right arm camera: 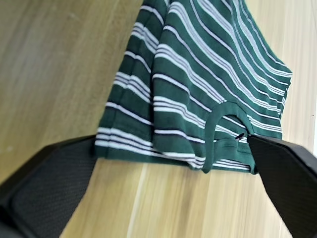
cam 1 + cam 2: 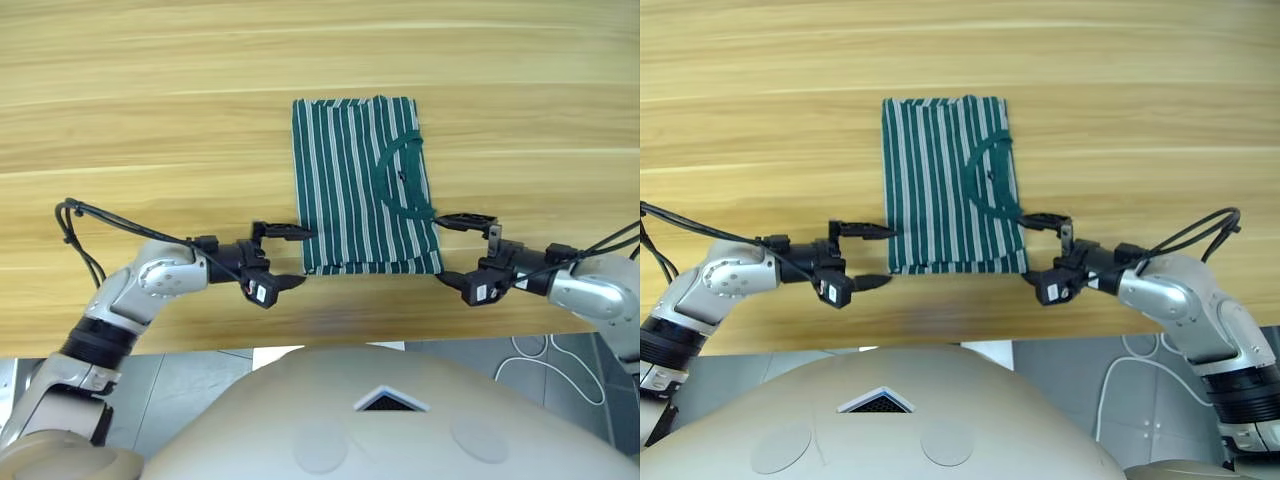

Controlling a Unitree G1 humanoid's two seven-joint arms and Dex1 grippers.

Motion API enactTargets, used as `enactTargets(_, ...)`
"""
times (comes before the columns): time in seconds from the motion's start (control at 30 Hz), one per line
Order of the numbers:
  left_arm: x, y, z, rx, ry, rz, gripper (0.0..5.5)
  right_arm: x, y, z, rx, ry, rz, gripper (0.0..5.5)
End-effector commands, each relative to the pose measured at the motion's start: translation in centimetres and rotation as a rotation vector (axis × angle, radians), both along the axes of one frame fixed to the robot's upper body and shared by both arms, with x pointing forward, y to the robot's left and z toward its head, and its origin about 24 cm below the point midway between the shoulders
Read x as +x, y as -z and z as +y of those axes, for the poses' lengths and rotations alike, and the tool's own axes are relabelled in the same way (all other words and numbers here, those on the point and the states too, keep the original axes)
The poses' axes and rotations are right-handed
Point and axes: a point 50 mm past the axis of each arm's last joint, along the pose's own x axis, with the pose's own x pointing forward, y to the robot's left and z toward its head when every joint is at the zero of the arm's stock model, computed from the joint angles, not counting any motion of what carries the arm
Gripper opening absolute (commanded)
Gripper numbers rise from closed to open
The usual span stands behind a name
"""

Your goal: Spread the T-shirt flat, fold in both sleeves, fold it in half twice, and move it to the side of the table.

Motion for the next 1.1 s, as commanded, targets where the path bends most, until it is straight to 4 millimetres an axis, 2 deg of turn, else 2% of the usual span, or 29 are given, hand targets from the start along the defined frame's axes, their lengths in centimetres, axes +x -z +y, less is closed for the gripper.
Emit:
enactTargets(0.03,-0.14,1.21,0.46,0.084,0.008,0.018,4.05,-2.38,3.93,0.11,-0.077,0.001,0.205,5.18)
enactTargets(0.27,-0.18,1.53,0.21,0.087,0.039,0.019,2.73,-2.5,4.32,0.12,-0.058,0.023,0.22,3.57)
enactTargets(0.57,-0.67,1.31,0.2,0.071,0.064,0.034,1.34,-2.11,4.38,0.14,-0.046,0.051,0.206,1.92)
enactTargets(0.8,-0.91,1.07,0.04,0.055,0.081,0.04,0.32,-2.03,4.44,0.49,-0.035,0.047,0.2,0.66)
enactTargets(0.9,-0.81,1.04,0.06,0.058,0.08,0.038,0.15,-2.0,4.38,0.6,-0.029,0.045,0.198,0.04)
enactTargets(1.1,-0.38,0.81,0.21,0.046,0.065,0.031,0.15,-2.23,3.5,0.91,0.009,0.027,0.193,0.0)
